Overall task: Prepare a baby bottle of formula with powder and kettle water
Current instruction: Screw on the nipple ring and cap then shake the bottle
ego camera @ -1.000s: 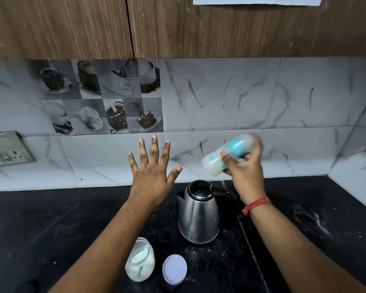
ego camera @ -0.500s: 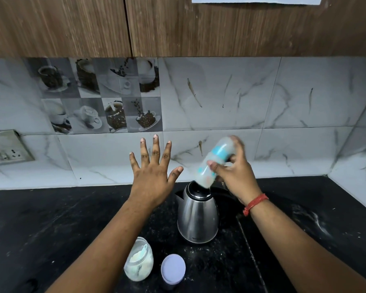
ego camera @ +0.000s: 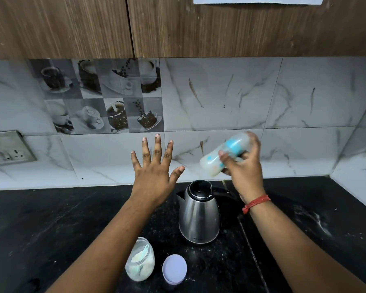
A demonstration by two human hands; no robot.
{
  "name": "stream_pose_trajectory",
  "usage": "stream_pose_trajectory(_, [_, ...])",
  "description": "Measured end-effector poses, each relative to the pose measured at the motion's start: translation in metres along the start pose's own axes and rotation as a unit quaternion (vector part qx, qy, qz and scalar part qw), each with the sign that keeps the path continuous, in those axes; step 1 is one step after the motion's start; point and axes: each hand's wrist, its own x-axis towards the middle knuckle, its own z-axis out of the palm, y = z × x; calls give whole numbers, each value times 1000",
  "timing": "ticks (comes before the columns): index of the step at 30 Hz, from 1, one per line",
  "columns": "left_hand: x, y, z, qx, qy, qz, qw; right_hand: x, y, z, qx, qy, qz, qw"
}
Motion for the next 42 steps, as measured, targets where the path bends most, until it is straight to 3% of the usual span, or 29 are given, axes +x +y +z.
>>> stream_pose_trajectory(1, [1, 0, 0, -3, -1, -4, 1000, 1, 0, -2, 20, 21, 3, 1000])
stream_pose_trajectory(4, [0, 0, -1, 1, 0, 1, 1000, 0, 0, 0, -40, -57, 6, 998])
stream_pose_trajectory(7, [1, 0, -1, -5, -3, -6, 1000, 0, 2, 1, 14, 0, 7, 1000])
stream_pose_trajectory(10, [-1, 0, -1, 0, 1, 3, 1000, -2, -4, 4, -56, -80, -7, 995])
stream_pose_trajectory(13, [0, -2, 0, -6, 2, -5, 1000, 6, -4, -4, 16, 2, -3, 1000])
stream_pose_trajectory(16, [-1, -1, 0, -2, 1, 0, 1000, 4, -9, -2, -59, -78, -5, 995])
stream_pose_trajectory(19, [1, 0, 0, -7, 2, -2, 1000, 2, -5, -1, 0, -29, -1, 1000])
stream_pose_trajectory(22, [0, 2, -2, -2, 8, 5, 1000, 1, -6, 1, -68, -86, -1, 994])
stream_pose_trajectory(25, [2, 0, -3, -5, 9, -2, 1000, 2, -3, -3, 15, -5, 11, 1000])
stream_pose_trajectory(28, [0, -1, -3, -1, 12, 3, 1000, 0, -9, -2, -61, -103, 11, 993])
stream_pose_trajectory(31, [1, -1, -2, -6, 12, -1, 1000, 2, -7, -5, 15, -7, 13, 1000])
stream_pose_trajectory(32, [1, 0, -2, -6, 12, -2, 1000, 2, -8, -7, 23, -11, 15, 1000])
stream_pose_trajectory(35, [0, 1, -2, 1, 16, 7, 1000, -4, -8, -4, -93, -147, 24, 984])
stream_pose_trajectory(42, [-2, 3, -2, -1, 11, 7, 1000, -5, -16, -5, 45, -124, 70, 989])
